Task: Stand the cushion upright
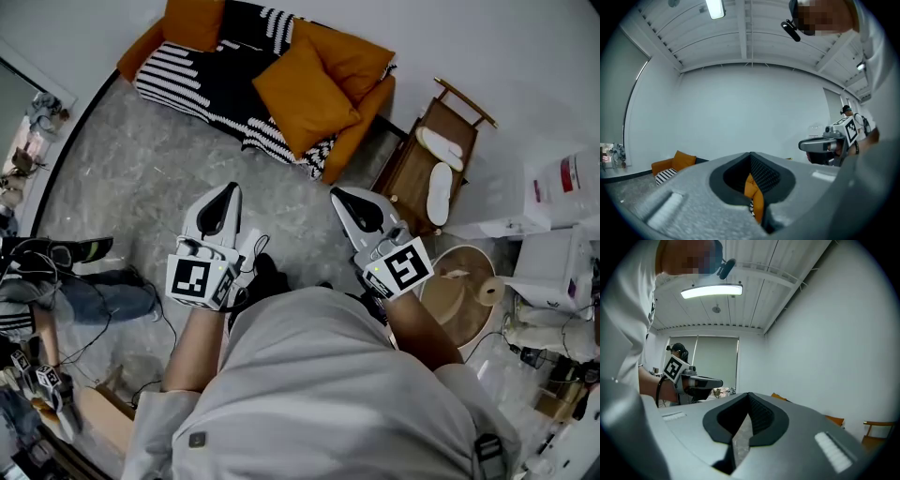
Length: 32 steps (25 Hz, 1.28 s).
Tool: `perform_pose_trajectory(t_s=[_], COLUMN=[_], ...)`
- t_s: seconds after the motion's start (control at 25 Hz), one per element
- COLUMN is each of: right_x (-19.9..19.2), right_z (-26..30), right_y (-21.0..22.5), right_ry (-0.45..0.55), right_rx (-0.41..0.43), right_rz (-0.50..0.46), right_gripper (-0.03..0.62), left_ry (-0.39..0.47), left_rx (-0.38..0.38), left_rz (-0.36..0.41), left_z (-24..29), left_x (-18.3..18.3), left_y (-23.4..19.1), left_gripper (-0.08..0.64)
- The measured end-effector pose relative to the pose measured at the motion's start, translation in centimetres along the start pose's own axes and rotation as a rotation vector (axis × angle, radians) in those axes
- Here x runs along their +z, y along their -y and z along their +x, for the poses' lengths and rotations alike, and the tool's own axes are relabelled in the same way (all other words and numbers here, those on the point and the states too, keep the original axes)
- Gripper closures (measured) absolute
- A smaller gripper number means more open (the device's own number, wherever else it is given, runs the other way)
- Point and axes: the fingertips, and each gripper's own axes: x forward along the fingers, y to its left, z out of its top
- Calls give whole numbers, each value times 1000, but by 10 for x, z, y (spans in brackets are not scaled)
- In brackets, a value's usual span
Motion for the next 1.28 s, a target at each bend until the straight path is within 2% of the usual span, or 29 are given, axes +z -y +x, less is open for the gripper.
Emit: perform_pose_trajectory(t_s=[0.16, 0.4, 0.6, 0.76, 1.04, 1.28], right_x=[1, 0, -11, -19, -31, -31], right_z=[34, 58, 77, 92, 126, 157], right_y=[8, 10, 23, 74, 189, 272], right_ry=[-19, -32, -45, -46, -47, -57], right_rx=[-35, -67, -78, -82, -59, -31], right_rz=[5, 10, 22, 36, 58, 69], right_gripper=[581, 581, 581, 581, 581, 581], left_ry=[-3, -19, -19, -34, -53, -45], left_rx=[-33, -98, -104, -99, -85, -67], left_rz=[-3, -15, -21, -19, -20, -5], left_z=[11, 20, 39, 90, 203, 289], left_x=[5, 1, -7, -7, -6, 8], left_y=[-37, -58, -77, -85, -94, -111], left_gripper=[557, 557, 557, 557, 557, 557])
